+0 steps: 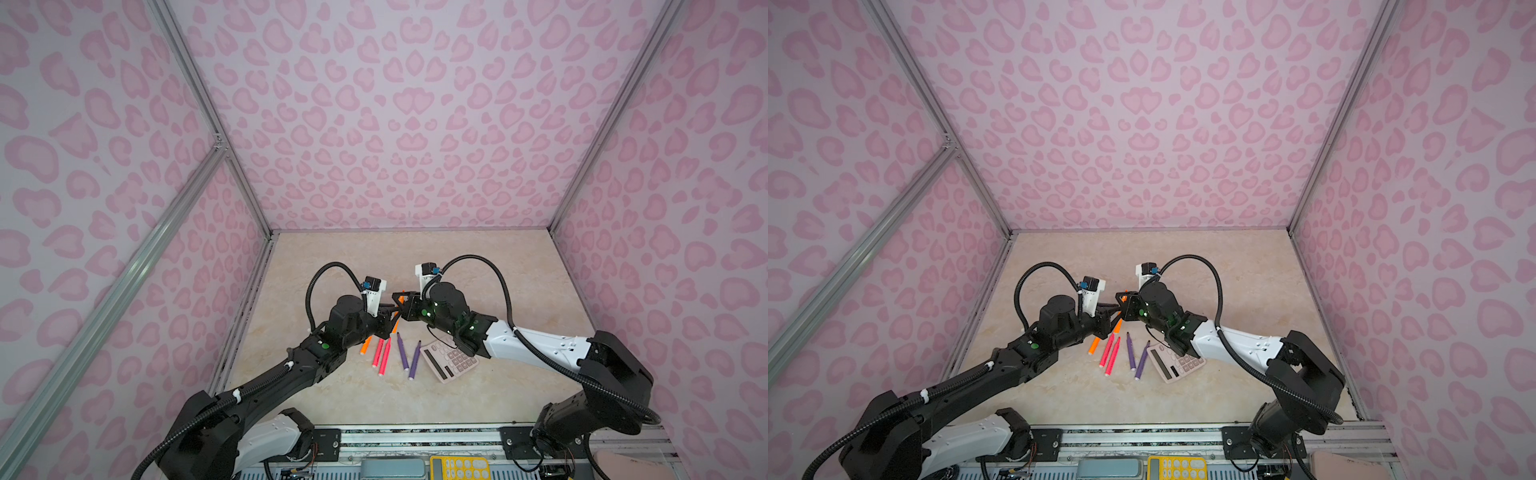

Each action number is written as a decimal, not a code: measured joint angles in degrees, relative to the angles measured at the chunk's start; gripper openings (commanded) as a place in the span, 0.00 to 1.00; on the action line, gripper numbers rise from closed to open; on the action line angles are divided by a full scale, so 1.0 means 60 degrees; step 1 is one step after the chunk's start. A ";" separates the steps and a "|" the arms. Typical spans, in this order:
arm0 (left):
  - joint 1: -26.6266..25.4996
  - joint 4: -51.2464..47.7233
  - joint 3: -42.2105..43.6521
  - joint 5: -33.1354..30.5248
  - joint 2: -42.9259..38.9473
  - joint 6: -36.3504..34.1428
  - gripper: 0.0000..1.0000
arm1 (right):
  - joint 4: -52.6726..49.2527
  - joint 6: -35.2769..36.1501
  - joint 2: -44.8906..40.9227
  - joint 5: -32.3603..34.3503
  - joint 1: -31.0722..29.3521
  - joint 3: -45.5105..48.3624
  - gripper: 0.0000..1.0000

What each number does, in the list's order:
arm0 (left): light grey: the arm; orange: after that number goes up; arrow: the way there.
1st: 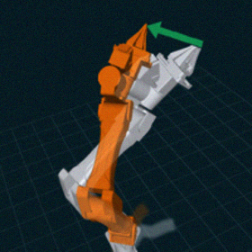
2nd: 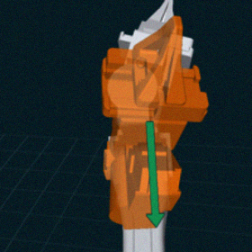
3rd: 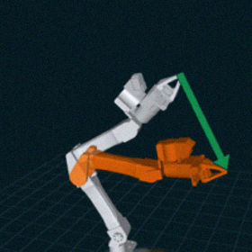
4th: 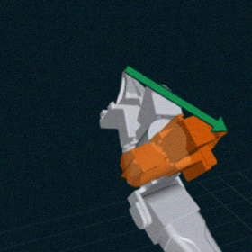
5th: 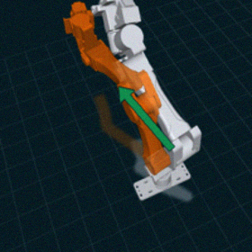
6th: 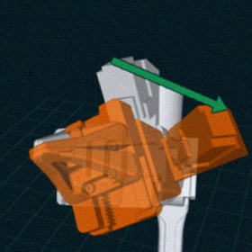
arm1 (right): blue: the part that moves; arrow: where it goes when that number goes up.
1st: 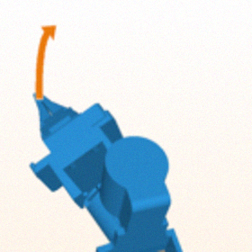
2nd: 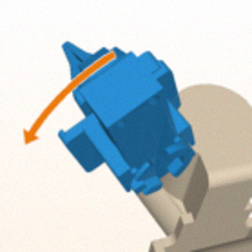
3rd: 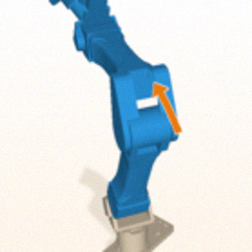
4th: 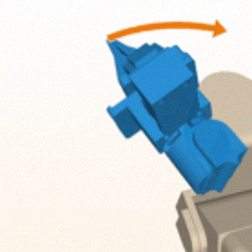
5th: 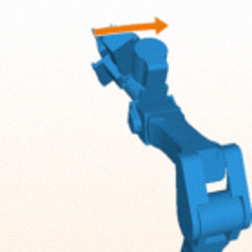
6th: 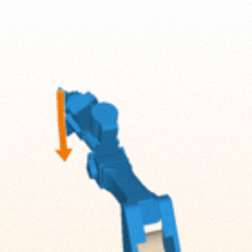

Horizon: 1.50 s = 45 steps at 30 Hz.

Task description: Insert the pens into the pen caps

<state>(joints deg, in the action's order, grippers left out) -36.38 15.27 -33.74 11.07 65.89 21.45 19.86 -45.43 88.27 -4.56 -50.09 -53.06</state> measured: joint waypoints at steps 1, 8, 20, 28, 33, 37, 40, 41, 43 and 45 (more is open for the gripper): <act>0.0000 0.0004 -0.0011 0.0000 0.0033 0.0000 0.35 | 0.0004 0.0004 0.0000 -0.0004 -0.0004 0.0000 0.00; 0.0000 0.0004 -0.0222 0.0124 0.0448 -0.0004 0.32 | 0.0015 0.0007 -0.0029 0.0033 -0.0004 0.0022 0.00; -0.0025 -0.0080 -0.0353 0.0178 0.0426 0.0004 0.04 | 0.0164 0.0040 -0.0146 0.0073 0.0000 0.0164 0.55; 0.0495 -0.2750 -0.1537 -0.2805 -0.1399 0.1045 0.04 | -0.0390 0.0463 -0.0940 0.0270 0.0353 0.0433 0.76; 0.1060 -0.4856 -0.2113 -0.3840 -0.3031 0.2386 0.04 | -0.0659 0.0499 -0.1501 0.0656 0.1111 0.1133 0.71; 0.1144 -0.5384 -0.2645 -0.4197 -0.3319 0.1942 0.04 | -0.0914 0.0608 -0.0991 0.0889 0.1184 0.1031 0.58; 0.1311 -0.4980 -0.1993 -0.4415 -0.3391 0.2022 0.04 | -0.1319 0.0732 0.0215 0.0925 0.1180 0.0204 0.50; 0.1333 -0.4809 -0.1428 -0.4426 -0.3410 0.2098 0.04 | -0.1443 0.0769 0.0765 0.0885 0.1158 -0.0211 0.48; 0.1330 -0.4932 -0.0616 -0.4382 -0.3421 0.2164 0.04 | -0.1672 0.0863 0.1581 0.0885 0.1111 -0.0783 0.45; 0.1311 -0.4958 -0.0229 -0.4397 -0.3421 0.2153 0.04 | -0.1967 0.0925 0.2302 0.0790 0.1089 -0.1246 0.44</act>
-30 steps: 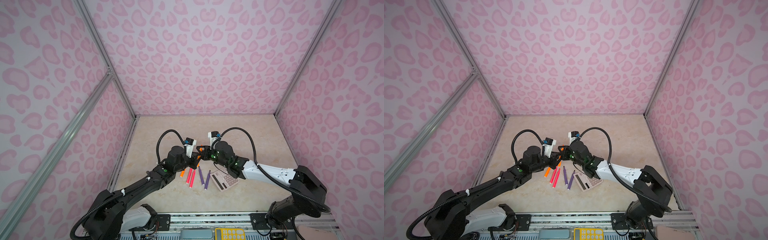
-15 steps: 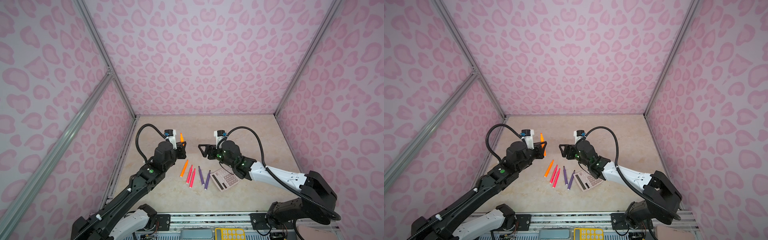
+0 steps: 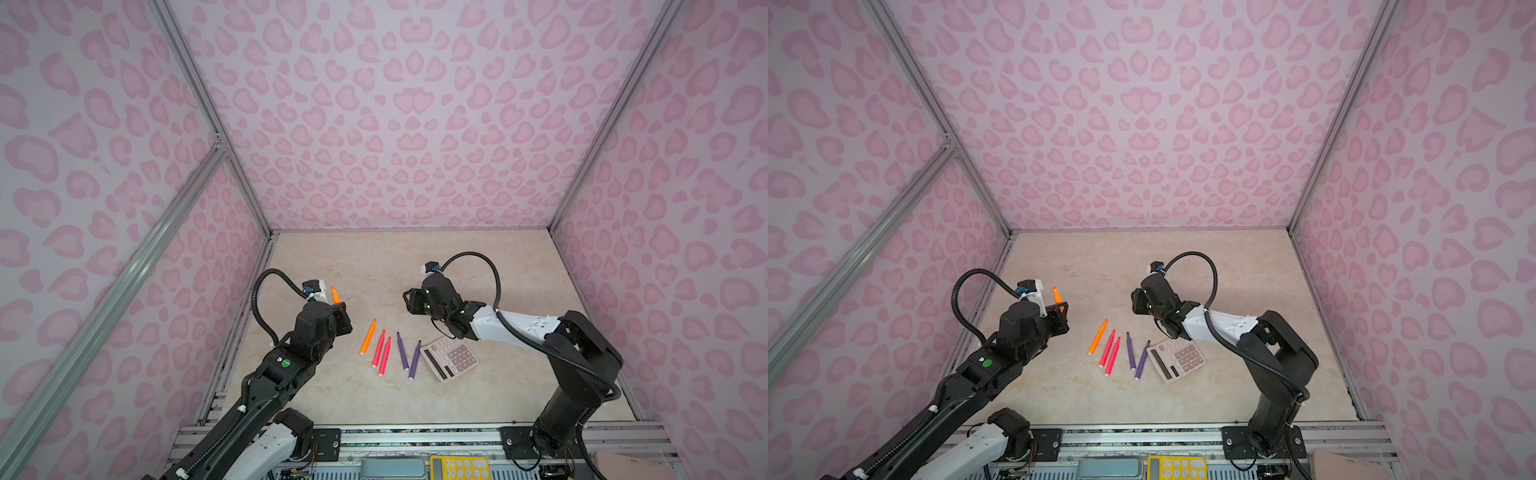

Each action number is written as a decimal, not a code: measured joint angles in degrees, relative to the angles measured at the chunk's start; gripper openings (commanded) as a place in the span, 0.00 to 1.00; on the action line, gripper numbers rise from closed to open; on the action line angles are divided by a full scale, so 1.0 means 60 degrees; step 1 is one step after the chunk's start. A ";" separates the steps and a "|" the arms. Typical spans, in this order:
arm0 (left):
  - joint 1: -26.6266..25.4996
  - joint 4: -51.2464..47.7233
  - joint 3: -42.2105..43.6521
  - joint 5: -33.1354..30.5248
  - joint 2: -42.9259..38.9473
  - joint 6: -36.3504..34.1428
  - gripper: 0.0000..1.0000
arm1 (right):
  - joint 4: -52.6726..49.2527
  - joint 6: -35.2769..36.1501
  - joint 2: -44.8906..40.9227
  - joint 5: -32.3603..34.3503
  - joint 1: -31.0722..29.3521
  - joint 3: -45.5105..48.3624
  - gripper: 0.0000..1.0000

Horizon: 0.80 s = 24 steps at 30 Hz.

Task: Insert the pens into the pen caps
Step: 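Move the right gripper down to a pink pen cap while the left holds the highlighter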

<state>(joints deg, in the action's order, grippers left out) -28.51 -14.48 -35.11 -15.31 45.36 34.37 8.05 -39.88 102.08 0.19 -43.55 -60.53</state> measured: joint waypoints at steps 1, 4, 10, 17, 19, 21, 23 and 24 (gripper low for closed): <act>0.0000 0.0233 0.0160 -0.0044 0.0025 -0.0011 0.04 | -0.0160 0.0022 0.0306 0.0025 -0.0025 -0.0226 0.43; -0.0018 0.0674 0.0477 -0.0124 0.0499 -0.0004 0.04 | -0.0867 0.0251 0.1133 0.0186 -0.0084 -0.1122 0.40; -0.0044 0.0998 -0.0055 0.0113 0.1810 -0.0200 0.04 | -0.1985 0.0601 0.1909 0.0969 -0.0127 -0.1934 0.40; -0.0044 0.1031 -0.0033 0.0237 0.1829 -0.0182 0.04 | -0.2506 0.0732 0.2328 0.1224 -0.0109 -0.2266 0.39; -0.0044 0.1031 -0.0033 0.0233 0.1767 -0.0182 0.04 | -0.2546 0.0754 0.2466 0.1209 -0.0168 -0.2415 0.39; -0.0055 0.1035 -0.0033 0.0233 0.1672 -0.0182 0.04 | -0.2568 0.0758 0.2608 0.1158 -0.0193 -0.2543 0.39; -0.0055 0.1035 -0.0033 0.0233 0.1606 -0.0182 0.04 | -0.2612 0.0772 0.2670 0.1082 -0.0197 -0.2586 0.39; -0.0055 0.1031 -0.0033 0.0233 0.1581 -0.0182 0.04 | -0.2623 0.0783 0.2685 0.1053 -0.0193 -0.2590 0.39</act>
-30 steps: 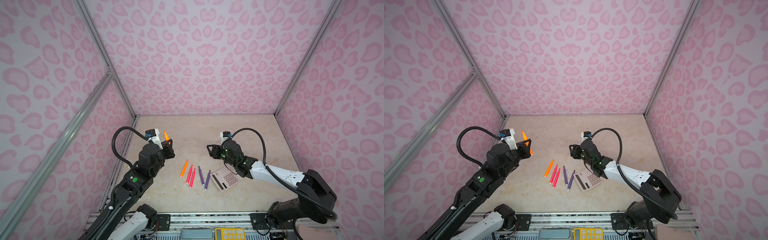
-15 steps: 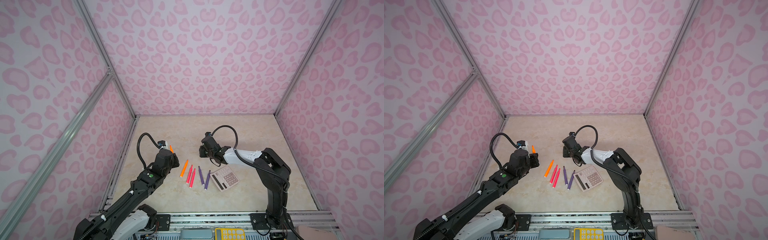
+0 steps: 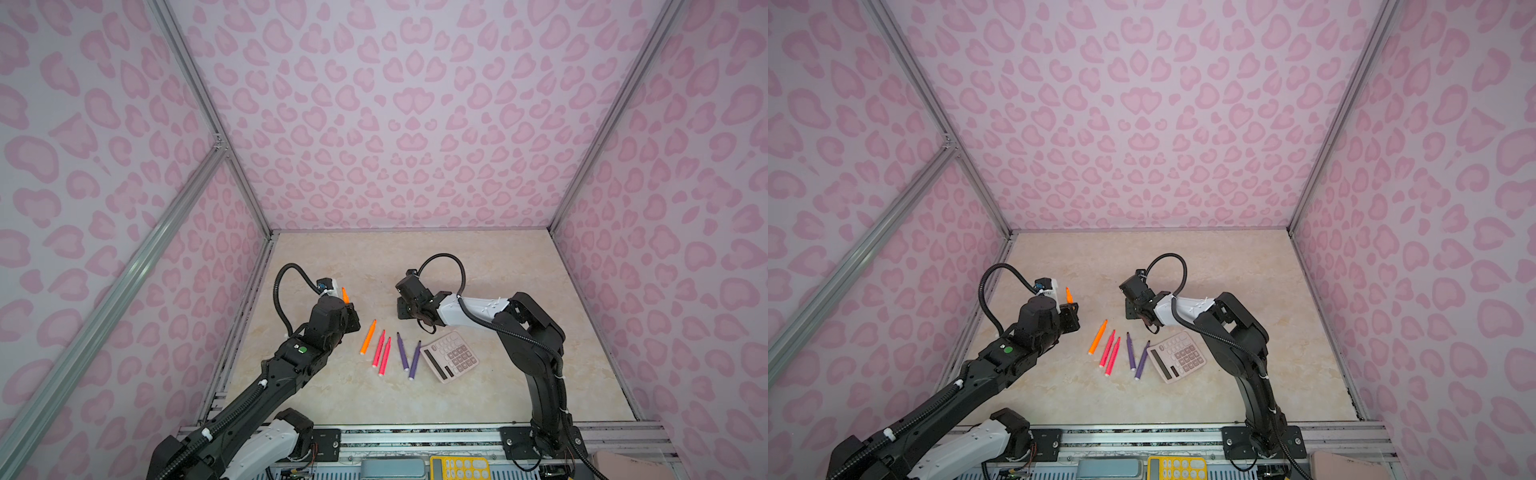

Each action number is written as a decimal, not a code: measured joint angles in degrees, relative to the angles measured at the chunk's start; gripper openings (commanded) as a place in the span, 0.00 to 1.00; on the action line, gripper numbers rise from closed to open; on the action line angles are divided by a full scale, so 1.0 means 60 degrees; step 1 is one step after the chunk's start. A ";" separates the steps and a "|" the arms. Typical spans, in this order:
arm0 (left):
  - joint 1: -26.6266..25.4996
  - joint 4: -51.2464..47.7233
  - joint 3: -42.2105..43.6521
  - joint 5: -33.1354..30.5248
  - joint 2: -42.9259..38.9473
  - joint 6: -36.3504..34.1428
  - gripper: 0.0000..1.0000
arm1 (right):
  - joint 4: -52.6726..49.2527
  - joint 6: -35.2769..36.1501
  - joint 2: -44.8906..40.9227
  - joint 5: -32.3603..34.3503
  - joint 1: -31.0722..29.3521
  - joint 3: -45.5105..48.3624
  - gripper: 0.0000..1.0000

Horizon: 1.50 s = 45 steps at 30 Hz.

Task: Insert the pens into the pen caps
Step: 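Move the right gripper down to a pink pen cap while the left holds the highlighter, then grasp the translucent pink cap with the right gripper and lift it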

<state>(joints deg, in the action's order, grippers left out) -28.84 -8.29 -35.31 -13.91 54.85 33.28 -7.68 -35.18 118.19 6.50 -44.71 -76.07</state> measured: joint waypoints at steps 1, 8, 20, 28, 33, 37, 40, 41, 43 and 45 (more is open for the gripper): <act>0.0000 0.0004 0.0000 -0.0004 -0.0018 -0.0004 0.04 | -0.0025 0.0000 0.0000 -0.0015 0.0000 -0.0011 0.39; 0.0000 0.0004 0.0000 0.0004 -0.0095 -0.0004 0.04 | -0.0120 0.0007 0.0175 0.0018 -0.0029 -0.0208 0.34; 0.0000 0.0000 0.0000 0.0004 -0.0138 0.0000 0.04 | -0.0310 0.0036 0.0608 0.0444 -0.0113 -0.0678 0.24; 0.0000 -0.0036 -0.0033 0.0007 -0.0131 0.0000 0.04 | -0.0463 0.0040 0.0612 0.0787 -0.0244 -0.0670 0.26; 0.0000 -0.0040 -0.0044 0.0007 -0.0127 0.0000 0.04 | -0.0408 0.0036 0.0714 0.0845 -0.0200 -0.0743 0.26; -0.0004 -0.0040 -0.0044 0.0040 -0.0080 0.0000 0.04 | -0.0331 0.0040 0.0889 0.0914 -0.0153 -0.0940 0.26; -0.0004 -0.0040 -0.0044 0.0040 -0.0080 0.0000 0.04 | -0.0390 0.0044 0.0918 0.0918 -0.0157 -0.1024 0.26; -0.0004 -0.0040 -0.0044 0.0036 -0.0084 0.0000 0.04 | -0.0419 0.0047 0.0925 0.0918 -0.0157 -0.1045 0.26; -0.0004 -0.0044 -0.0044 0.0025 -0.0102 0.0000 0.04 | -0.0448 0.0076 0.0925 0.0922 -0.0171 -0.1049 0.26; -0.0004 -0.0058 -0.0044 0.0025 -0.0120 0.0000 0.04 | -0.0408 0.0098 0.0911 0.0987 -0.0189 -0.0998 0.29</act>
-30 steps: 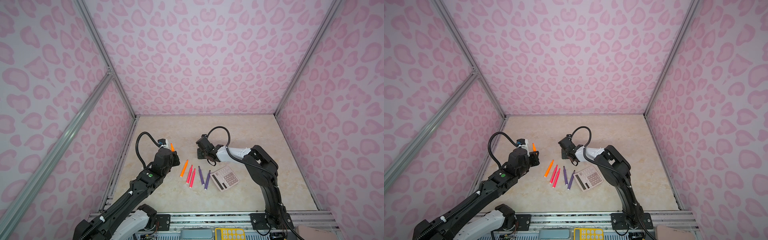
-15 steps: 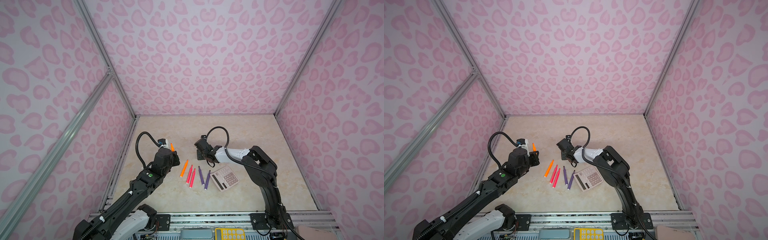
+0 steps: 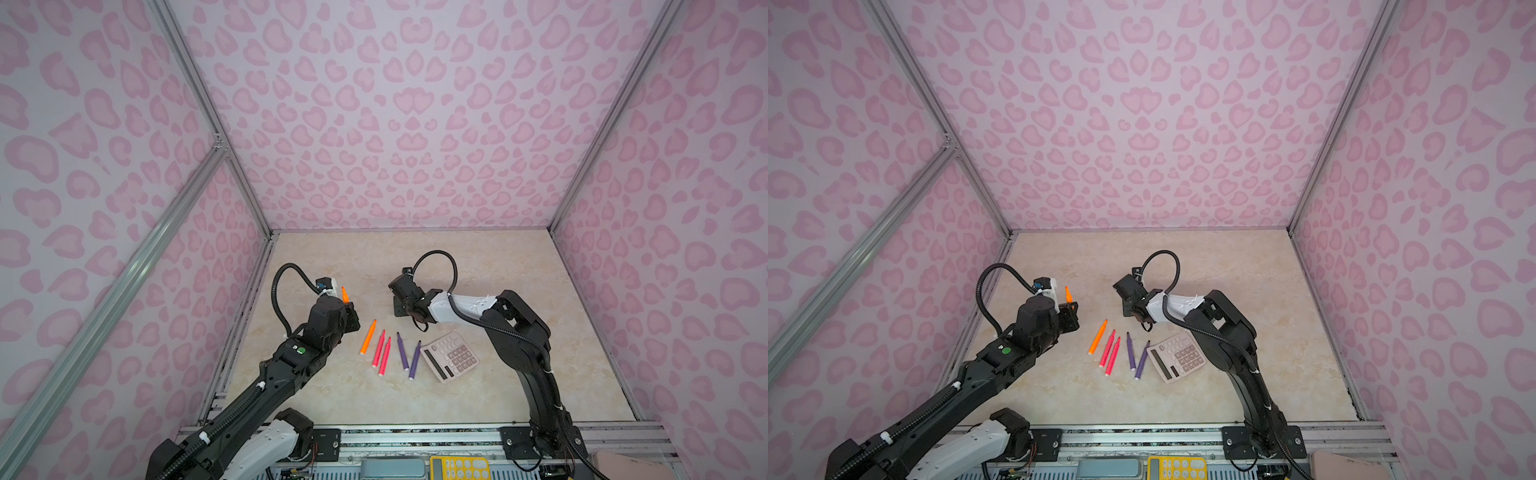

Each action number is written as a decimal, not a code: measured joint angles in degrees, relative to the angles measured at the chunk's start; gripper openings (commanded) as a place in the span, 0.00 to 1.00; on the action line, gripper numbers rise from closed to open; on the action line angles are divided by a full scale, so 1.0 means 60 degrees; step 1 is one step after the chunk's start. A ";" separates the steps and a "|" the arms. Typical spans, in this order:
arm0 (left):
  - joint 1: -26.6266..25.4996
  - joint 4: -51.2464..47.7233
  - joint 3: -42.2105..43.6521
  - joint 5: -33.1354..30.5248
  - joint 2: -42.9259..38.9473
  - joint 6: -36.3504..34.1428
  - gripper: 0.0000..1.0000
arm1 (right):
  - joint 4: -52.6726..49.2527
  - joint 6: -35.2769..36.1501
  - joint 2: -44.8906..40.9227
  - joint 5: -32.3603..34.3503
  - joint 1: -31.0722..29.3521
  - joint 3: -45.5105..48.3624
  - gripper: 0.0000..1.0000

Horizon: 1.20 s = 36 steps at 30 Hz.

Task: Insert the pens into the pen caps
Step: 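Grasp the translucent pink cap with the right gripper and lift it, then carry the cap in the right gripper toward the highlighter tip in the left gripper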

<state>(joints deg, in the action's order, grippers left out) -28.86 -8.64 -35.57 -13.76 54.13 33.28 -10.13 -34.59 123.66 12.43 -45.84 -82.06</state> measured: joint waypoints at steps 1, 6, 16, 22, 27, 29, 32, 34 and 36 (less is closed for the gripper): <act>0.0000 -0.0018 -0.0004 0.0000 -0.0007 0.0000 0.04 | 0.0007 0.0066 -0.0015 0.0029 -0.0015 0.0036 0.32; 0.0000 -0.0102 -0.0007 -0.0029 -0.0069 -0.0004 0.04 | 0.0058 0.0124 -0.0033 0.0149 -0.0047 0.0087 0.28; 0.0000 -0.0117 -0.0007 -0.0029 -0.0076 -0.0004 0.04 | 0.0073 0.0113 -0.0055 0.0262 -0.0044 0.0127 0.06; -0.0069 0.0175 0.0058 0.0543 -0.0073 -0.0146 0.04 | 0.0280 -0.0109 -0.0521 -0.0098 0.0157 0.0710 0.00; -0.0448 0.0933 0.0270 0.1392 -0.0044 -0.0448 0.04 | 0.0514 -0.0430 -0.1829 -0.0375 0.0459 0.1727 0.00; -0.0503 0.1468 0.0652 0.1912 -0.0189 -0.0539 0.04 | 0.0863 -0.0605 -0.2616 -0.0372 0.0525 0.2229 0.00; -0.0670 0.1865 0.0805 0.2499 -0.0259 -0.0648 0.04 | 0.1508 -0.0863 -0.3665 -0.0393 0.0667 0.2973 0.00; -0.0747 0.2106 0.0761 0.2838 -0.0255 -0.0743 0.04 | 0.1851 -0.1071 -0.4222 -0.0401 0.0783 0.3348 0.00; -0.0750 0.2310 0.0754 0.2980 -0.0237 -0.0761 0.04 | 0.2251 -0.1246 -0.4685 -0.0386 0.0852 0.3646 0.00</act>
<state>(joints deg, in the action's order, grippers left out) -33.36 5.21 -31.05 4.12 52.71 28.71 3.38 -42.06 95.55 10.11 -40.73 -60.18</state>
